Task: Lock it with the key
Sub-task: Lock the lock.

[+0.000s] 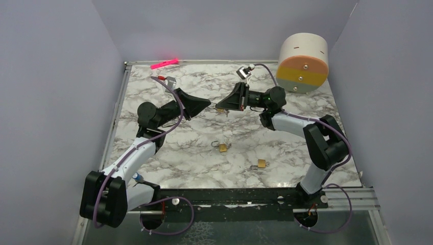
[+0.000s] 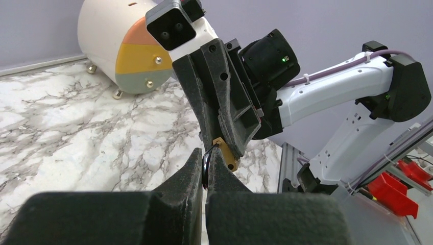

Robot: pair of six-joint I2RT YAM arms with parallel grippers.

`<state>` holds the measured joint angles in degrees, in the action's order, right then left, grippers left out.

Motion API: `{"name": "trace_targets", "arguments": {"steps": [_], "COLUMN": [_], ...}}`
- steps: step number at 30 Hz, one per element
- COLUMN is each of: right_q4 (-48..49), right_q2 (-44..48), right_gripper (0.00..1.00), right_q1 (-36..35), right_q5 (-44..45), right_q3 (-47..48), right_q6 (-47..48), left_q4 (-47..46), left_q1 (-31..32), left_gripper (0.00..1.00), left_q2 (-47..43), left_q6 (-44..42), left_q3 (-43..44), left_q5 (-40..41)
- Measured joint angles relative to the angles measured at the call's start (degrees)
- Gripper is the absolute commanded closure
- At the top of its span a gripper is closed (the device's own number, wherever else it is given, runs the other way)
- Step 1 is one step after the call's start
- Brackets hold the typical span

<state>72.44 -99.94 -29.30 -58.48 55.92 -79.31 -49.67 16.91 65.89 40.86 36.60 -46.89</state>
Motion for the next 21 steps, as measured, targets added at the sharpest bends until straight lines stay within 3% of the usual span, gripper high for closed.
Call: {"name": "trace_targets", "arguments": {"steps": [5, 12, 21], "right_q4": [-2.27, -16.63, -32.3], "right_q2": [0.39, 6.19, 11.85], "right_gripper": [0.99, 0.99, 0.99], "right_q1": [-0.37, -0.94, -2.71], "right_q5": [1.36, 3.1, 4.66], "right_q3": [0.07, 1.38, 4.48], "right_q6": [2.51, 17.79, 39.06], "left_q4": [-0.42, 0.22, 6.49], "left_q1": [0.09, -0.22, -2.71], "left_gripper": [1.0, 1.0, 1.0], "left_q2": [-0.52, -0.46, -0.46], "left_q6": [0.31, 1.57, 0.81], "left_q3": [-0.92, 0.55, 5.9], "left_q5": [1.84, 1.77, -5.62]}}
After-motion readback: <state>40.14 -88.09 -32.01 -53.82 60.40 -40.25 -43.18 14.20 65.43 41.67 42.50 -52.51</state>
